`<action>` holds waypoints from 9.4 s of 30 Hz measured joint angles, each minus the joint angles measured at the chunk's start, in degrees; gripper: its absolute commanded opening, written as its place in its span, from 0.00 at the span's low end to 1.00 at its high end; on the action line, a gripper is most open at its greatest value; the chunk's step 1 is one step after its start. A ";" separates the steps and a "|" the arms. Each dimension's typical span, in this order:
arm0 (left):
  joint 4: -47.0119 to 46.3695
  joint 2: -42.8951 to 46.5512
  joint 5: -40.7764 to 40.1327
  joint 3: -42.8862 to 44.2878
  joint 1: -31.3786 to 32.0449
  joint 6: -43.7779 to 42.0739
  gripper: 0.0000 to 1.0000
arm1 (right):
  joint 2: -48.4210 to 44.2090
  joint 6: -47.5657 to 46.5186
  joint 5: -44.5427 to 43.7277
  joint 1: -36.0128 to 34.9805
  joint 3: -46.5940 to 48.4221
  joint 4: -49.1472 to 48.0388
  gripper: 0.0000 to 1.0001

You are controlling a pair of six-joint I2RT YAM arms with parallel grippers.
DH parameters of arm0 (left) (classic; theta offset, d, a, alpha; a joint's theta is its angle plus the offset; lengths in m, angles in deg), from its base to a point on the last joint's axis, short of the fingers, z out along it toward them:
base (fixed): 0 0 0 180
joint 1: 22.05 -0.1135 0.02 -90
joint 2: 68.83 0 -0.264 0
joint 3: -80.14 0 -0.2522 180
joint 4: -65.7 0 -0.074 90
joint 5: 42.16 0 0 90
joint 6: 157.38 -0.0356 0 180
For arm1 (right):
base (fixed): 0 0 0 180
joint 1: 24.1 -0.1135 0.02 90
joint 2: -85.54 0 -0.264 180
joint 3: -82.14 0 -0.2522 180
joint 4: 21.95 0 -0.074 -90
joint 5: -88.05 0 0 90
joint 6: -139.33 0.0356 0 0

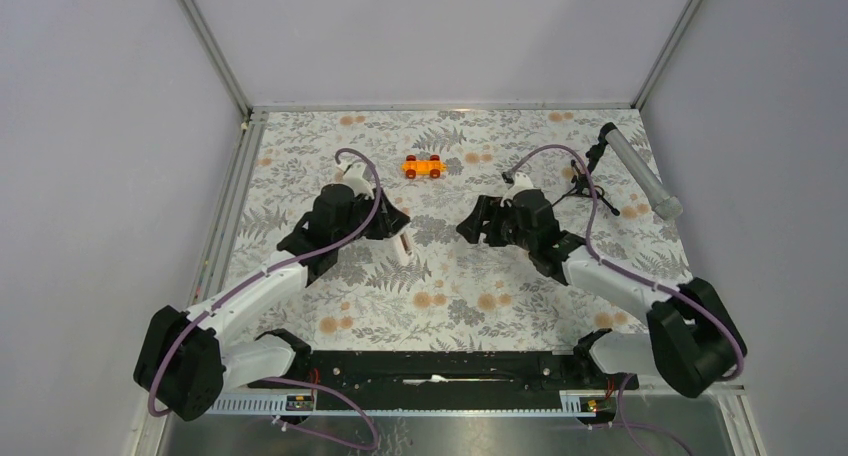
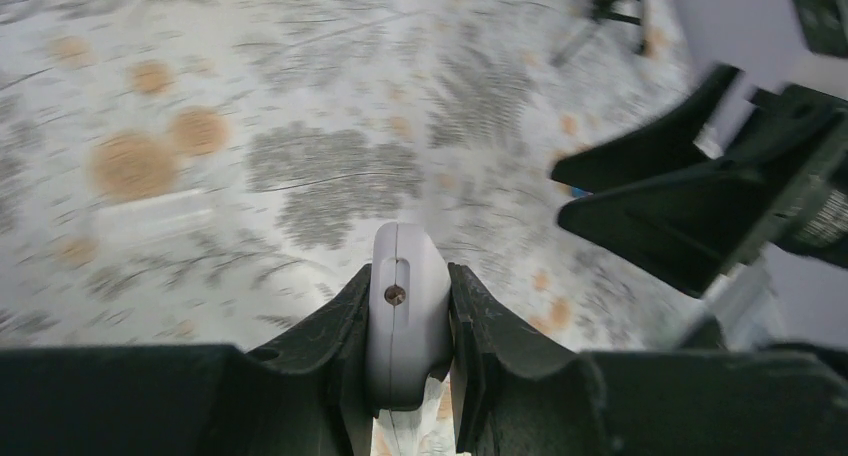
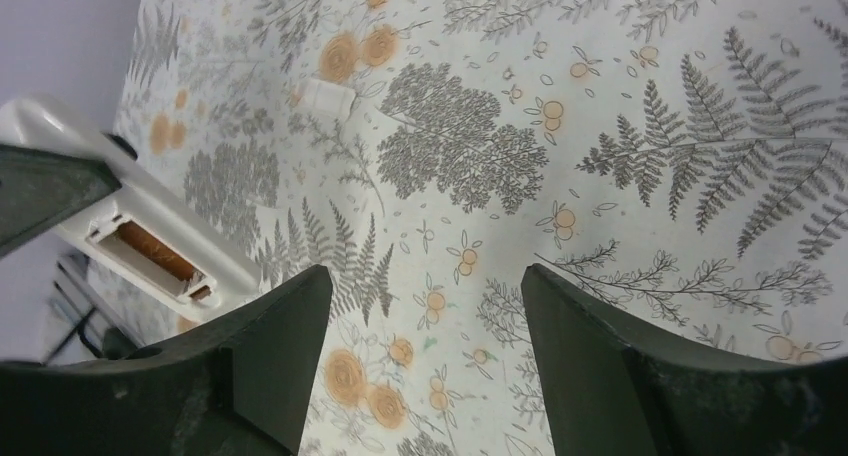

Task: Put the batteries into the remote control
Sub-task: Adjust the remote control, then pick up the battery from the center of the board, then load the battery into the remote control.

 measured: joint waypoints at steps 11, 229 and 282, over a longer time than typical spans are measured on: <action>-17.44 -1.97 30.34 -0.07 0.00 1.57 0.00 | -13.84 -13.25 30.64 0.09 -0.37 0.92 0.84; -6.12 -8.17 26.97 7.19 -3.80 26.80 0.00 | -11.67 -0.24 -14.01 -19.45 13.81 11.15 1.00; -9.90 1.01 24.02 4.81 -4.17 24.26 0.00 | -5.57 49.72 -2.43 -15.19 -1.88 -18.78 0.80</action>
